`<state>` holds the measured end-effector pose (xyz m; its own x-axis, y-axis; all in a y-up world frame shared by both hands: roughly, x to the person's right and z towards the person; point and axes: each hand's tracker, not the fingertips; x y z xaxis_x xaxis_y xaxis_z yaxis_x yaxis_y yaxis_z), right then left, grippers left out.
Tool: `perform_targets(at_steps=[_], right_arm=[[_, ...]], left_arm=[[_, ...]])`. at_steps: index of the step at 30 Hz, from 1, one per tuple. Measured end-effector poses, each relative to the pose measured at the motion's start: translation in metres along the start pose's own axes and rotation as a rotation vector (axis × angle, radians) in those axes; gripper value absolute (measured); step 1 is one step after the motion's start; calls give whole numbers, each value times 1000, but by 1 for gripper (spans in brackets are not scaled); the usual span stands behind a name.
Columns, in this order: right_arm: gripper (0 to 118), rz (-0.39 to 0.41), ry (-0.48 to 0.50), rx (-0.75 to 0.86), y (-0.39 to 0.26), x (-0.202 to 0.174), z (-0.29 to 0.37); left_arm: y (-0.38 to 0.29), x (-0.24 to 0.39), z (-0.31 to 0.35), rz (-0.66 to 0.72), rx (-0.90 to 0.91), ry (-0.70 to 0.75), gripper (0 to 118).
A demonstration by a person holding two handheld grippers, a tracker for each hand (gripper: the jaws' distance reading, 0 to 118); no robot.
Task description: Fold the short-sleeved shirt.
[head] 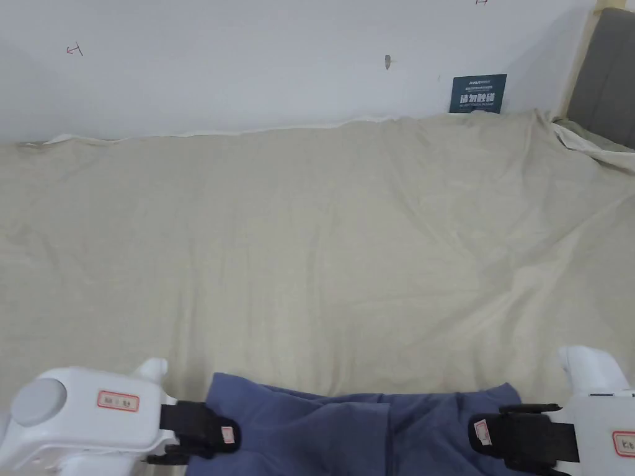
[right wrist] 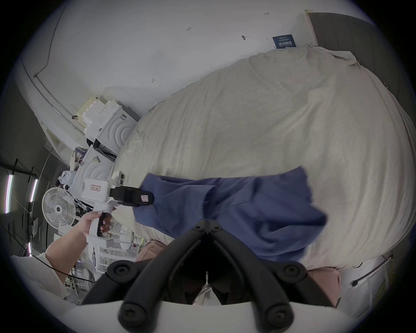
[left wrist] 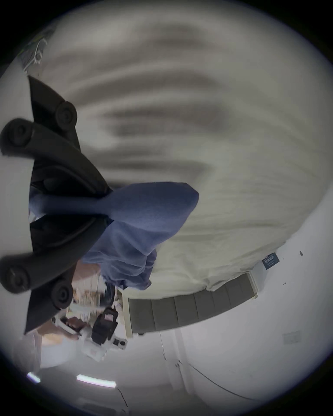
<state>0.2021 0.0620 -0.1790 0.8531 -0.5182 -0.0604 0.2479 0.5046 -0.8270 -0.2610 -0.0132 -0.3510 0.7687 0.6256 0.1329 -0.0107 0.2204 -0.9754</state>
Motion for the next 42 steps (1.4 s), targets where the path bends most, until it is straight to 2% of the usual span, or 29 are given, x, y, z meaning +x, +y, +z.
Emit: perform_targets(at_steps=[2,6,10,12,16,18,21,22,24,25,26,27,28,29,30,32,34,37,39,40,42], right_arm=[[0,31,-1,44,5,1,2],[0,20,11,54,0,-1,3],[0,-8,33,63,7,5,3],[0,-8,37,61,6,11,3],[0,-15,32,83,9,9,3],[0,-67,82,72,3,10,4],[0,-79,75,90,-1,16,11],[0,29,21,155,-1,26,20],[0,3,21,161,-17,34,33],[0,-4,16,165,-24,34,36],[0,-51,2,149,-24,40,36],[0,-56,-3,154,-25,44,37],[0,-64,-4,156,-33,43,39],[0,-72,-4,159,-41,42,41],[0,-147,49,111,-24,57,40],[0,-158,52,120,-22,67,42],[0,-173,57,116,-22,69,41],[0,-189,65,120,-24,73,42],[0,-190,61,120,-22,75,40],[0,-189,61,123,-22,76,40],[0,-192,60,128,-21,77,40]], left_arm=[[6,1,23,-11,30,125,7],[14,5,56,-70,84,417,7],[-7,62,50,-149,89,508,7],[-3,81,35,-211,68,492,7],[-13,141,-11,-226,2,376,7],[-16,169,-51,-238,-106,227,7],[-14,198,-99,-259,-158,157,7],[-14,206,-113,-268,-178,140,7],[-16,221,-135,-276,-201,127,8],[-16,223,-142,-276,-208,106,12],[-15,224,-148,-275,-213,81,21],[-18,227,-152,-264,-223,41,40],[-19,224,-155,-225,-237,-5,72],[-20,220,-157,-154,-225,-67,87],[-20,212,-151,-72,-199,-134,92],[-10,198,-140,19,-153,-248,92],[4,192,-114,-11,-76,-265,92],[8,201,-60,-105,71,-150,92],[9,201,-43,-167,60,39,91],[2,205,-43,-195,31,89,91],[-11,206,-47,-216,21,85,89]])
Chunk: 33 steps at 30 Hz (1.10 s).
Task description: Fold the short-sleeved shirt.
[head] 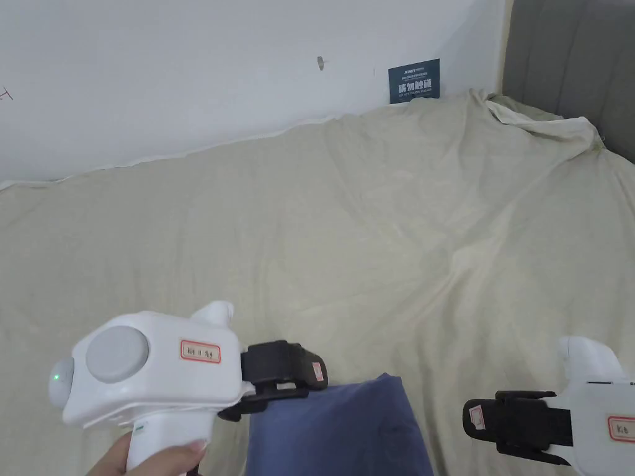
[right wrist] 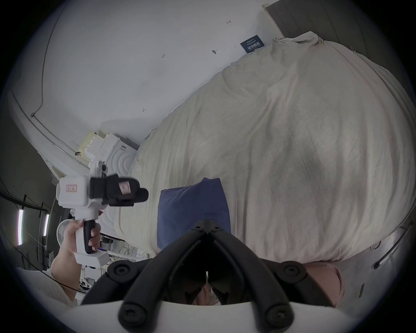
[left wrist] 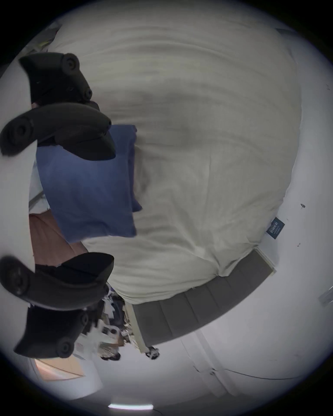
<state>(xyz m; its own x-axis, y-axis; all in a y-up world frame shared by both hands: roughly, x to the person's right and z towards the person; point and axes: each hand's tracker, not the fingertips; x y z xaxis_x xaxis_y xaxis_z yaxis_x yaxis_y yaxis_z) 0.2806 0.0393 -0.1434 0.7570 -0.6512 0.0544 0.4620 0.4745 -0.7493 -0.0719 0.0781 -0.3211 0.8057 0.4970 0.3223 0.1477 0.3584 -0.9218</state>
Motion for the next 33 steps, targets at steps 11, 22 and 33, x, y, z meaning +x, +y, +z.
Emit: perform_targets(at_steps=[11,22,33], right_arm=[[0,-12,-11,24,6,3,10],[0,0,-7,56,6,-6,18],[0,132,67,323,25,-73,81]], left_arm=[[-23,54,-129,-135,-233,28,0],[-28,58,-167,179,-341,-455,0],[-35,32,129,-261,725,79,0]])
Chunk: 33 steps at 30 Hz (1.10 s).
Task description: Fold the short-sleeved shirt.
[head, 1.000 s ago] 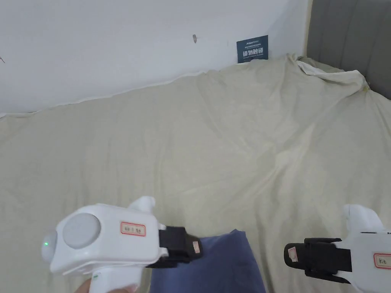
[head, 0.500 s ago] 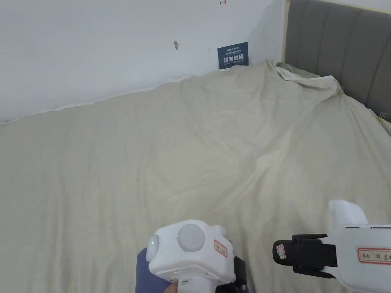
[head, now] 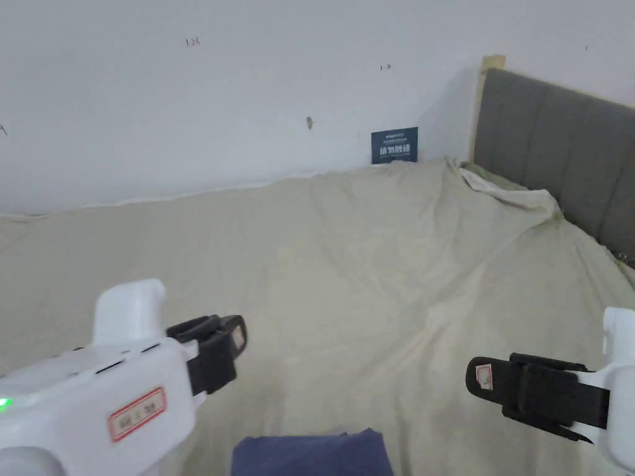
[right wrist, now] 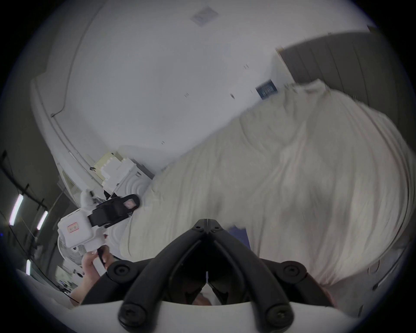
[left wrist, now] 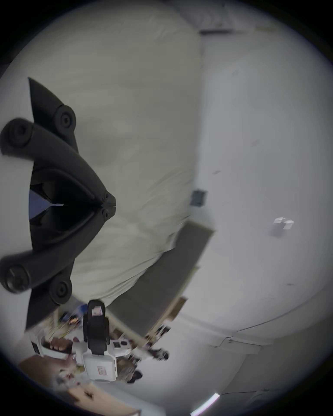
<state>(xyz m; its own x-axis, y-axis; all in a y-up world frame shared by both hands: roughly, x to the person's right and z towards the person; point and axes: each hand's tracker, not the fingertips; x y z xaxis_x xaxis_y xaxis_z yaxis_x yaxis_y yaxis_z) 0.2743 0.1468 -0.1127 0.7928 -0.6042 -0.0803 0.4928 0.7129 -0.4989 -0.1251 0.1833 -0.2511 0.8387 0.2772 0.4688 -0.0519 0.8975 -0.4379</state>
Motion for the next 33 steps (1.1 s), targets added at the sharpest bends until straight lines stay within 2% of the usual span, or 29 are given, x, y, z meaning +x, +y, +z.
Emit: perform_targets(at_steps=[3,6,7,8,9,10,11,12,14,15,16,17,19,23,26,33], right_arm=[[0,119,-5,121,6,-35,9],[0,323,-61,302,3,-66,18],[0,365,-44,372,-3,-75,21],[0,422,-80,444,-9,-84,26],[0,467,-125,510,-14,-93,29],[0,507,-155,563,-18,-100,31],[0,551,-216,616,-23,-104,28],[0,587,-285,647,-28,-107,22],[0,595,-292,559,-28,-100,4],[0,581,-294,467,-26,-92,-7],[0,564,-293,452,-30,-85,-13],[0,562,-313,488,-38,-80,-15],[0,554,-416,586,-54,-74,-12],[0,611,-426,560,-67,-71,-10],[0,609,-418,566,-67,-73,-6],[0,612,-436,604,-67,-75,0]], left_arm=[[9,-18,65,-34,189,179,0],[5,-22,115,-60,428,287,0],[4,-19,125,-53,495,299,0],[5,-5,133,-53,575,327,0],[3,6,142,-116,570,499,0],[3,12,149,-154,600,584,0],[3,12,148,-198,580,624,0],[-2,-17,140,-213,565,613,0],[-9,-36,129,-187,552,565,0],[-16,-46,119,-189,523,574,0],[-21,-46,115,-195,480,581,0],[-29,-52,111,-197,459,572,0],[-40,-53,109,-178,461,571,0],[-50,-41,112,-150,468,579,0],[-47,-33,111,-180,458,587,0],[-44,-34,106,-129,422,549,0]])
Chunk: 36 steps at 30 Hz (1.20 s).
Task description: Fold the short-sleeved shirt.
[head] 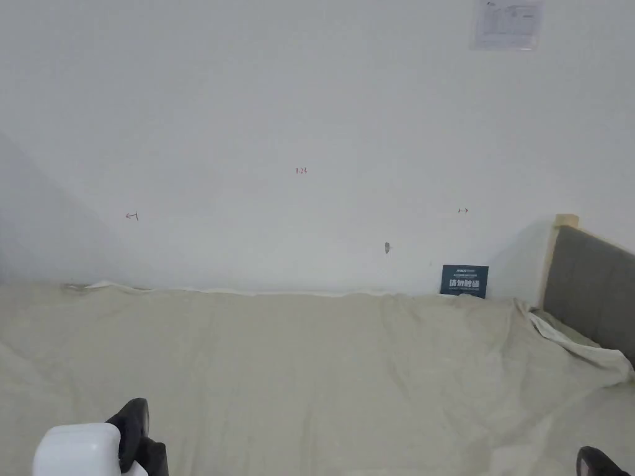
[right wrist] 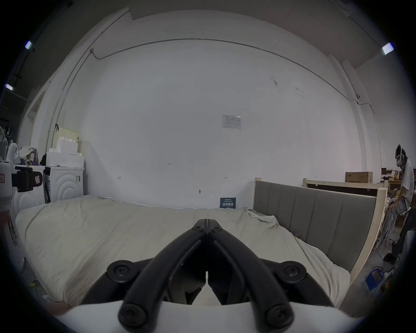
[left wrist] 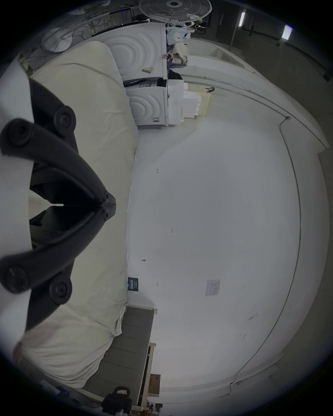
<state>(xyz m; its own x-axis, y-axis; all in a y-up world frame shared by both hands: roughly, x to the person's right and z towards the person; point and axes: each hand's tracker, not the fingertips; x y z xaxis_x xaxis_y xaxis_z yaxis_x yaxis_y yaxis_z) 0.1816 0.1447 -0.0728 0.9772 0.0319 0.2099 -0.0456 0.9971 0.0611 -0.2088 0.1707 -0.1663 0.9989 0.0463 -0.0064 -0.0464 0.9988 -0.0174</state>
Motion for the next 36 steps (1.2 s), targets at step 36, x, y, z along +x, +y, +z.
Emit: perform_targets(at_steps=[36], right_arm=[[0,-405,466,-1387,-182,-22,-180]], left_arm=[[-69,-45,-63,132,-676,-365,0]])
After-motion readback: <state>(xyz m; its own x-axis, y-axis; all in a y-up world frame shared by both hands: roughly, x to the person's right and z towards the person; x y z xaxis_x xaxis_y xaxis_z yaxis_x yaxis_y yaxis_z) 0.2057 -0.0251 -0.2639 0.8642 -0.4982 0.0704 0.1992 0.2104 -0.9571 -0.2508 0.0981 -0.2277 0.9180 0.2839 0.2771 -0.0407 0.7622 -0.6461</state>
